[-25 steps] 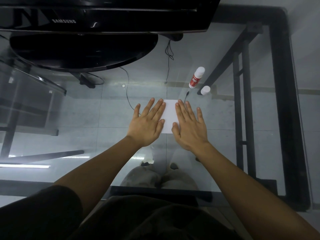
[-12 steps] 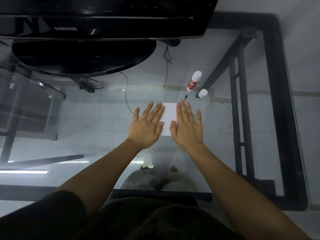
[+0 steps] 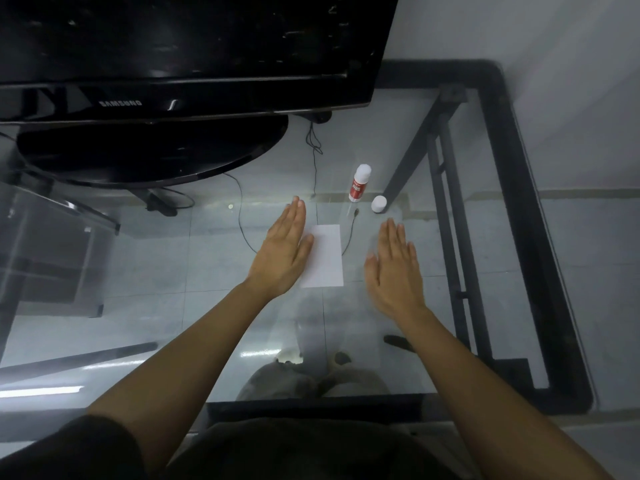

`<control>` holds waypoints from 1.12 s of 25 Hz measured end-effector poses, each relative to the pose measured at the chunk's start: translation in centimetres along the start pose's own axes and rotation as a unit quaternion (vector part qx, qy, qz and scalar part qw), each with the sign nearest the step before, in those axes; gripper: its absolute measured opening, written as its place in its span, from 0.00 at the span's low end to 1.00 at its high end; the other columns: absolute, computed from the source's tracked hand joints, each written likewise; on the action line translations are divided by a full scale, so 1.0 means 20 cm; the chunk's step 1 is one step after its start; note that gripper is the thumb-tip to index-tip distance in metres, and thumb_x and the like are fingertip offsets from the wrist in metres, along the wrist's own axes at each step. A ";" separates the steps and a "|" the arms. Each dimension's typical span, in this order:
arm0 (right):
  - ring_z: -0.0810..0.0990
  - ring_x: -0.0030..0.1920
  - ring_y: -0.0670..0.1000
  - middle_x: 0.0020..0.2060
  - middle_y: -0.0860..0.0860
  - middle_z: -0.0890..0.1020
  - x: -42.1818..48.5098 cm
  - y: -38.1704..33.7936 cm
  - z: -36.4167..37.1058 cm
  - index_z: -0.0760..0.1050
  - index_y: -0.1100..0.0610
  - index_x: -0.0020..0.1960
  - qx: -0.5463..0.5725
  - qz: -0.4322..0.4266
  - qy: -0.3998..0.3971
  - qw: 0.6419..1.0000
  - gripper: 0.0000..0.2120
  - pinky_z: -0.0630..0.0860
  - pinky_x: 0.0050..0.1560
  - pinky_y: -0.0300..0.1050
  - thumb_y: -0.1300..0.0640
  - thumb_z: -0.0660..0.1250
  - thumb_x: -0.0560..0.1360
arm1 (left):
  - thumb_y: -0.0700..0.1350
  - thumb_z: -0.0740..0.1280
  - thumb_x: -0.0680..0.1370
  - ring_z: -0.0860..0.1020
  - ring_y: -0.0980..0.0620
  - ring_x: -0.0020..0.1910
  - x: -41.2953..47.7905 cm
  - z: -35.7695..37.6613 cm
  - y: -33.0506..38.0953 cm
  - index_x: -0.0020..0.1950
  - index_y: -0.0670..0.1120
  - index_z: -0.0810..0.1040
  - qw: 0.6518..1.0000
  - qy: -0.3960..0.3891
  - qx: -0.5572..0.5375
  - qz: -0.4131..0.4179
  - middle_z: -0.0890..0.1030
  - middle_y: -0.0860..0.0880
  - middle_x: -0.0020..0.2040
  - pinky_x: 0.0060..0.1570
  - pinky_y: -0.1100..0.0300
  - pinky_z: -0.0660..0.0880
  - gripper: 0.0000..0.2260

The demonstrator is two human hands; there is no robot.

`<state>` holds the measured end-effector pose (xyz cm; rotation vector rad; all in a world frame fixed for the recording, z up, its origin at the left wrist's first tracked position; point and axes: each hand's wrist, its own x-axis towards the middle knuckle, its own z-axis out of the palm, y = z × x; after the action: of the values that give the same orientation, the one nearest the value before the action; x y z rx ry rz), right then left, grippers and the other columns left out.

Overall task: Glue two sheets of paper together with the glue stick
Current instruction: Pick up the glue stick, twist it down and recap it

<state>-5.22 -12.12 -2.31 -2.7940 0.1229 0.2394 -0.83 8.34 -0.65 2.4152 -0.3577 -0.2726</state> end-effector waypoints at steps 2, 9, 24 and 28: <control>0.38 0.74 0.50 0.76 0.54 0.43 -0.01 0.10 0.01 0.40 0.58 0.75 -0.006 0.024 -0.038 0.999 0.27 0.36 0.71 0.46 0.50 0.45 0.80 | 0.50 0.55 0.81 0.55 0.50 0.75 0.13 0.01 0.09 0.76 0.45 0.50 0.999 0.006 -0.030 -0.013 0.55 0.46 0.77 0.68 0.61 0.51 0.26; 0.39 0.75 0.53 0.76 0.55 0.42 -0.01 0.16 0.07 0.36 0.58 0.74 -0.083 0.012 -0.037 0.996 0.27 0.37 0.71 0.48 0.49 0.41 0.80 | 0.50 0.69 0.74 0.73 0.44 0.63 0.51 0.11 0.24 0.67 0.43 0.71 0.994 0.025 -0.100 -0.037 0.77 0.42 0.64 0.59 0.57 0.68 0.23; 0.66 0.69 0.58 0.70 0.58 0.67 0.12 0.03 -0.37 0.60 0.58 0.72 0.037 0.002 -0.091 0.995 0.23 0.63 0.67 0.49 0.48 0.51 0.81 | 0.50 0.62 0.78 0.77 0.53 0.37 0.27 -0.36 0.45 0.55 0.44 0.72 0.977 0.070 -0.200 -0.012 0.77 0.49 0.42 0.36 0.64 0.77 0.11; 0.80 0.47 0.57 0.46 0.57 0.83 0.22 -0.25 -0.72 0.79 0.57 0.53 0.271 -0.010 0.053 0.961 0.14 0.72 0.47 0.45 0.50 0.58 0.79 | 0.51 0.64 0.77 0.77 0.56 0.35 0.19 -0.62 0.56 0.44 0.51 0.67 0.965 0.158 -0.206 0.035 0.77 0.53 0.40 0.31 0.70 0.74 0.07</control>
<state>1.92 -12.47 11.98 -2.2582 0.1593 0.0391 4.15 6.30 15.56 1.9877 -0.2153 0.0696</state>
